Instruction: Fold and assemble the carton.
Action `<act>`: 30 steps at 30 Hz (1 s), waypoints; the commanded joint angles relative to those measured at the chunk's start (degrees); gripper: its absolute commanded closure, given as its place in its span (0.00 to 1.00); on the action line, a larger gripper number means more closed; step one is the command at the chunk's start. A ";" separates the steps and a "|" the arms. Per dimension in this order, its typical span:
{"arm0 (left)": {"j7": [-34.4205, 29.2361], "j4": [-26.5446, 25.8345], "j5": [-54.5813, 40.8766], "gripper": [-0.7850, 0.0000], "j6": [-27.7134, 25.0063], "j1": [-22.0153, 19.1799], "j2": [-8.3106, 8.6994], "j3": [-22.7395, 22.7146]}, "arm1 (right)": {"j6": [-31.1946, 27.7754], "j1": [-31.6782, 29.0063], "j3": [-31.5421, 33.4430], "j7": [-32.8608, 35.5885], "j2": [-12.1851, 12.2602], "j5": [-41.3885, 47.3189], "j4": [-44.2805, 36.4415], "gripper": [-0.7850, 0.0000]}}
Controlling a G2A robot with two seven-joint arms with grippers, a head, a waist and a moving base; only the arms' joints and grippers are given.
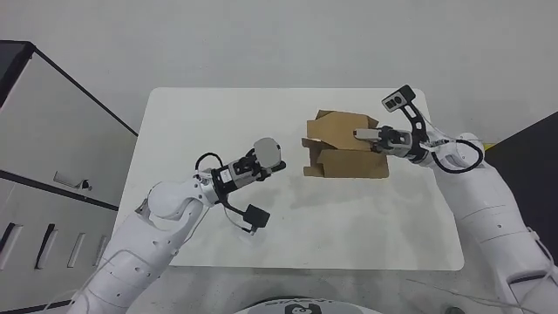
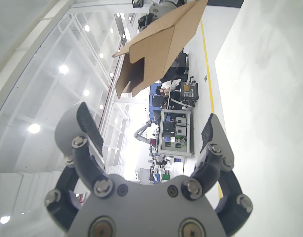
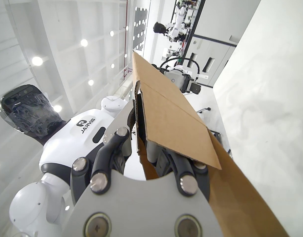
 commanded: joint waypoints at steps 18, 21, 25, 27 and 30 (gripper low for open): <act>-3.38 -0.27 3.43 0.00 -3.75 -0.60 -0.19 1.47 | -1.16 -2.25 1.22 -10.56 0.03 -8.53 -2.99 1.00; -3.45 -0.56 3.92 0.26 -5.07 -0.71 -0.15 1.57 | -0.60 -2.62 1.45 -12.68 0.05 -11.07 -3.61 1.00; -2.71 -0.56 4.61 0.35 -8.18 -0.77 0.05 1.46 | -0.20 -2.96 1.69 -13.54 0.04 -12.79 -4.17 1.00; -2.99 -0.69 4.40 0.27 -9.06 -0.79 0.09 1.25 | -0.26 -3.09 1.79 -13.66 0.02 -13.41 -4.29 1.00; -2.82 -0.68 2.65 0.00 -10.28 -0.81 0.09 1.08 | -0.25 -3.36 1.98 -13.73 -0.02 -13.71 -4.21 1.00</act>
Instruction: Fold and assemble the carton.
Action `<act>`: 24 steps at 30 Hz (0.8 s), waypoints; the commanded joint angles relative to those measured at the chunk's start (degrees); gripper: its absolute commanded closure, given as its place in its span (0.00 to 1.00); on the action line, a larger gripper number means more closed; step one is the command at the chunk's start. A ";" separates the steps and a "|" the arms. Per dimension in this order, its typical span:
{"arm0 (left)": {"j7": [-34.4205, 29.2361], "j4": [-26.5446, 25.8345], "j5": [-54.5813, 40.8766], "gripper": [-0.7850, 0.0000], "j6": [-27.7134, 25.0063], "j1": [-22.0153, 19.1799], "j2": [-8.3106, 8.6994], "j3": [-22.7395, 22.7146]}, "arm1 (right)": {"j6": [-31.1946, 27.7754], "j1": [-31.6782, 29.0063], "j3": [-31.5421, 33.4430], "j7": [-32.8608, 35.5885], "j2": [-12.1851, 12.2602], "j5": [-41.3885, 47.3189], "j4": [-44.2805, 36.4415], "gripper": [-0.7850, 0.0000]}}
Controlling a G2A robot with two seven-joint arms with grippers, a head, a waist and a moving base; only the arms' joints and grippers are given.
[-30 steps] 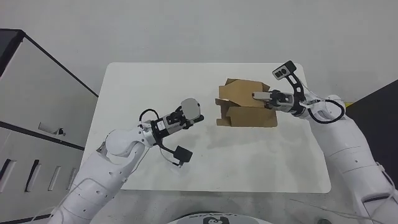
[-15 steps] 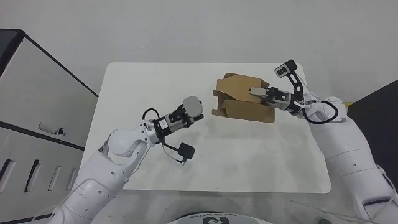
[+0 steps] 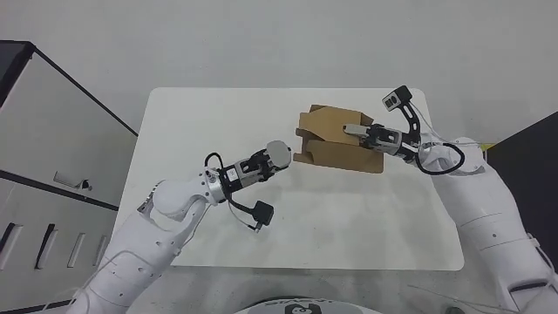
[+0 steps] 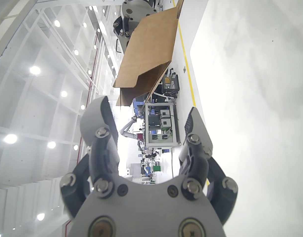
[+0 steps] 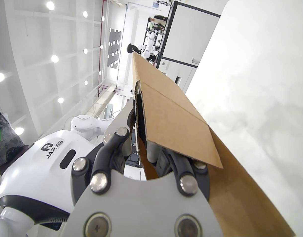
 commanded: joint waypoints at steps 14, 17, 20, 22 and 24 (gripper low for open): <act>1.17 1.55 -10.60 0.00 -17.05 -1.17 0.43 -2.91 | -2.49 -2.38 2.58 -2.99 0.48 -5.11 -2.32 1.00; 2.05 2.64 -18.01 0.00 -22.86 -1.40 0.33 -3.50 | -2.96 -3.40 3.48 -3.15 0.72 -6.68 -3.22 1.00; 2.05 2.64 -18.01 0.00 -22.86 -1.40 0.33 -3.50 | -3.06 -3.63 3.66 -3.28 0.75 -6.79 -3.45 1.00; 2.05 2.64 -18.01 0.00 -22.86 -1.40 0.33 -3.50 | -3.06 -3.63 3.66 -3.28 0.75 -6.79 -3.45 1.00; 2.05 2.64 -18.01 0.00 -22.86 -1.40 0.33 -3.50 | -3.06 -3.63 3.66 -3.28 0.75 -6.79 -3.45 1.00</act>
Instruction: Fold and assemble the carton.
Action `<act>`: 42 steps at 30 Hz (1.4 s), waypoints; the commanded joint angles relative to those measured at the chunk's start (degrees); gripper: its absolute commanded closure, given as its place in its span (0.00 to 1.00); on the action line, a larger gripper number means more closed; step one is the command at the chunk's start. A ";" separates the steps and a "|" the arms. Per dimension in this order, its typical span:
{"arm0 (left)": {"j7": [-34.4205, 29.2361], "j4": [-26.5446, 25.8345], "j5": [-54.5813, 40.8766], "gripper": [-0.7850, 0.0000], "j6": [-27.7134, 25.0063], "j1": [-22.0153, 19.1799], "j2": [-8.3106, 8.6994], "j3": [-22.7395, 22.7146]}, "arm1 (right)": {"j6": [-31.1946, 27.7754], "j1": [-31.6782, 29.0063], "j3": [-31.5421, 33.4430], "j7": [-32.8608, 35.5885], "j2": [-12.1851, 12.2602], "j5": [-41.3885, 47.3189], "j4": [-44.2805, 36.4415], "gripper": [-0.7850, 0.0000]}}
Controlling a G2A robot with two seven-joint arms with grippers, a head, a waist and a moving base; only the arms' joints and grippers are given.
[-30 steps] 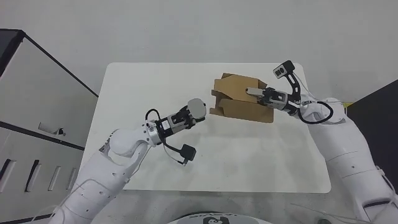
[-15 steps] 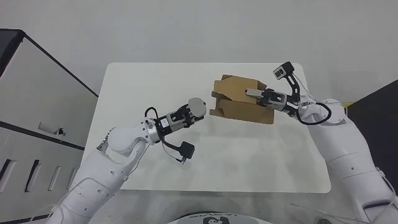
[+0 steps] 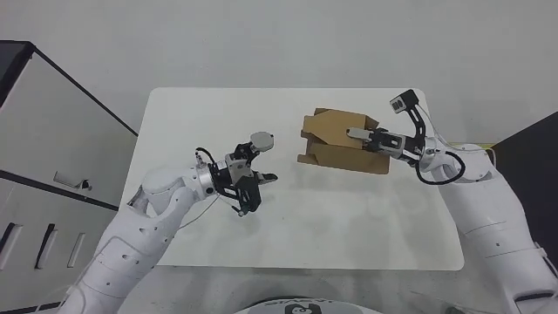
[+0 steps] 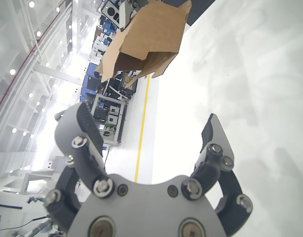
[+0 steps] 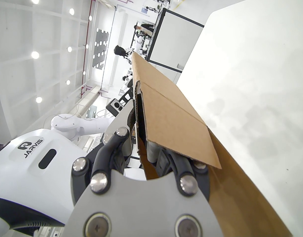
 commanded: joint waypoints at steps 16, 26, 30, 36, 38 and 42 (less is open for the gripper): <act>-8.64 5.05 -42.37 0.00 -29.18 -1.65 -1.24 0.77 | -3.45 -1.71 1.31 -0.69 0.11 -2.85 -1.75 1.00; -10.67 7.70 -53.39 0.00 -32.59 -1.32 -1.77 2.40 | -3.77 -2.25 0.92 -0.69 -0.03 -2.31 -3.14 1.00; -13.40 8.49 -61.83 0.00 -34.16 -2.02 -2.20 3.36 | -4.02 -2.29 0.70 0.65 -0.14 -0.37 -2.68 1.00; -16.01 7.60 -62.83 0.00 -33.79 -2.77 -2.26 3.56 | -3.84 -2.02 0.56 1.71 -0.19 0.34 -2.18 1.00; -16.01 7.60 -62.83 0.00 -33.79 -2.77 -2.26 3.56 | -3.84 -2.02 0.56 1.71 -0.19 0.34 -2.18 1.00; -18.79 6.20 -63.70 0.00 -33.25 -2.66 -2.39 4.50 | -1.77 -2.59 -0.17 -0.25 -0.38 0.01 -2.85 1.00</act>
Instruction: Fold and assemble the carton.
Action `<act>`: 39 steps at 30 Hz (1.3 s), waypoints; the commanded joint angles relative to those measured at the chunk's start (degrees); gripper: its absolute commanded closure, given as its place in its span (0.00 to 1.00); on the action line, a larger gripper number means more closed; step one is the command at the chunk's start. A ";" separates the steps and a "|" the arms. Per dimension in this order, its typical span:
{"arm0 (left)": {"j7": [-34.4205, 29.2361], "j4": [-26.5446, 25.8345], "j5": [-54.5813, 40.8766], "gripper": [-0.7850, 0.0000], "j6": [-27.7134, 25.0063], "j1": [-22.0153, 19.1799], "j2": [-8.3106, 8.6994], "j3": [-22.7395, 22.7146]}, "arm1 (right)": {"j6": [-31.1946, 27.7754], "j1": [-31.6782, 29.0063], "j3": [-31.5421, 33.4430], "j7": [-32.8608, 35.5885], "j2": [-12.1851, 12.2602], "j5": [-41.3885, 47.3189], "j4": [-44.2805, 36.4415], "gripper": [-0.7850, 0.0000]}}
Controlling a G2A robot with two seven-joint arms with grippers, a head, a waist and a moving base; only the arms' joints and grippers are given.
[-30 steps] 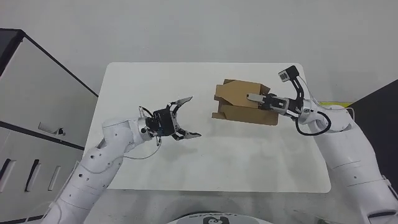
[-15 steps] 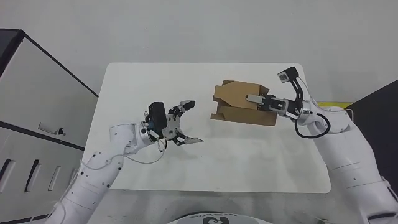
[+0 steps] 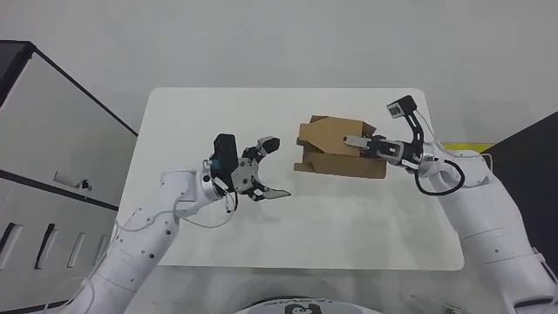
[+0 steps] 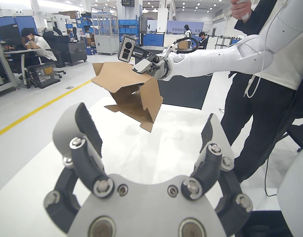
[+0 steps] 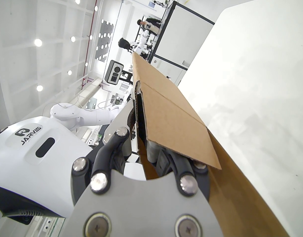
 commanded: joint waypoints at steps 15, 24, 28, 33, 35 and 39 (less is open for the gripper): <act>-9.12 -2.97 -4.91 0.00 0.11 -1.17 -0.36 2.57 | 1.42 -0.11 -2.30 -2.78 -0.83 -1.27 -0.07 1.00; -10.77 -3.16 -5.12 0.00 -0.38 -1.93 -0.56 3.90 | 1.71 -0.17 -2.40 -3.01 -1.09 -0.60 0.62 1.00; -11.09 -3.61 -5.07 0.00 -0.56 -1.71 -0.52 4.00 | 2.22 -0.23 -2.35 -3.50 -1.19 -0.57 0.81 1.00; -11.80 -4.26 -4.89 0.00 -1.16 -1.63 -0.54 4.69 | 2.55 -0.21 -2.35 -3.90 -1.32 -0.61 0.92 1.00; -12.02 -4.40 -4.88 0.00 -1.43 -1.73 -0.57 4.98 | 2.69 -0.17 -2.36 -4.04 -1.37 -0.77 0.99 1.00; -12.40 -4.55 -4.96 0.00 -1.84 -1.92 -0.59 5.34 | 3.10 -0.07 -2.35 -4.37 -1.45 -1.27 1.07 1.00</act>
